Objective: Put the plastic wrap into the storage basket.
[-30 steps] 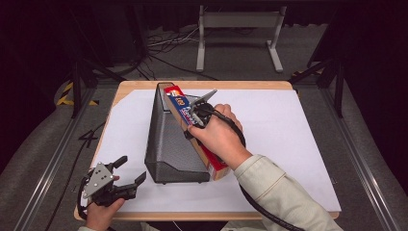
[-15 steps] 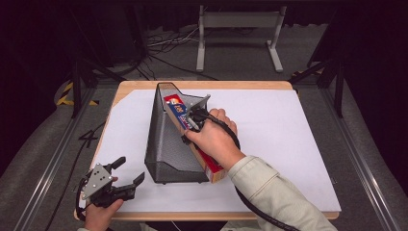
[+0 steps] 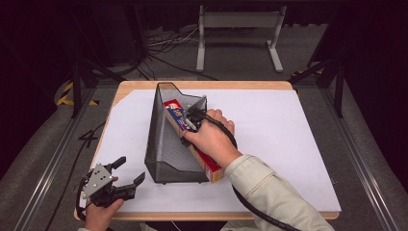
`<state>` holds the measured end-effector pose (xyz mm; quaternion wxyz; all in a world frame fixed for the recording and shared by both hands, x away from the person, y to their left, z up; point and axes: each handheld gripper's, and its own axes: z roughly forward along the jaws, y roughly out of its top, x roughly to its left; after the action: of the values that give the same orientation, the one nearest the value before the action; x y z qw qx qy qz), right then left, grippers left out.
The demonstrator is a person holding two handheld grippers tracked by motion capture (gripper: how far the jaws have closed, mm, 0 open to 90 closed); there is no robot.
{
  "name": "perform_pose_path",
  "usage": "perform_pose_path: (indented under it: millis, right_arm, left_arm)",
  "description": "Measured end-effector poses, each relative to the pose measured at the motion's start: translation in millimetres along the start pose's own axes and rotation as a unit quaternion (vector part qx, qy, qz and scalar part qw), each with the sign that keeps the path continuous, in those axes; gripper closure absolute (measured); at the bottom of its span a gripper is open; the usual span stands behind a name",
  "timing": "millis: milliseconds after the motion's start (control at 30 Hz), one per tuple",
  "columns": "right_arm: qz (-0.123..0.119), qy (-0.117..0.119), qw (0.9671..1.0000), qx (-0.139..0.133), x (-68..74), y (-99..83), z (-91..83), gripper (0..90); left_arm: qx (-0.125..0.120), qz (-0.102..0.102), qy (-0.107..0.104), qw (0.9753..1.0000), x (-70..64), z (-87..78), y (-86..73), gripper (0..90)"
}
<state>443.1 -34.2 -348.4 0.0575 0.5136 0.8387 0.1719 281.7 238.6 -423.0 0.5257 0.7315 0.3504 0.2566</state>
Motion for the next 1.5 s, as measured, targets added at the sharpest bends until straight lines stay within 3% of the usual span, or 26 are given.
perform_pose_path:
  millis: [300, 667, 800, 1167, 1433, 1500]
  right_arm:
    - [-0.007, -0.005, 0.9997, 0.021, -1.5, 4.8, 6.2, 39.3]
    - [-0.016, -0.011, 0.9995, 0.024, -0.8, 6.4, 8.0, 38.6]
    - [-0.011, 0.011, 0.9997, 0.018, -3.2, 5.4, 6.0, 28.8]
    - [-0.036, 0.007, 0.9987, -0.036, -0.5, 0.2, -10.8, 20.3]
    - [-0.053, 0.027, 0.9936, -0.096, -3.5, -3.1, -37.8, 18.0]
    - [-0.063, 0.036, 0.9903, -0.118, -7.2, -5.5, -44.8, 18.1]
  left_arm:
    - [0.0, -0.001, 0.001, 1.0, -0.1, 0.2, 0.1, 17.0]
    - [0.001, 0.0, 0.001, 1.0, -0.3, -0.8, 0.4, 17.0]
    - [0.001, 0.0, 0.001, 1.0, -0.2, -0.1, 0.2, 17.0]
    - [0.001, -0.003, 0.001, 1.0, 0.1, -0.7, -0.5, 17.0]
    - [0.002, -0.002, 0.004, 1.0, 0.2, -3.2, -1.3, 17.0]
    - [-0.001, -0.004, 0.006, 1.0, 0.5, -3.4, -1.5, 17.0]
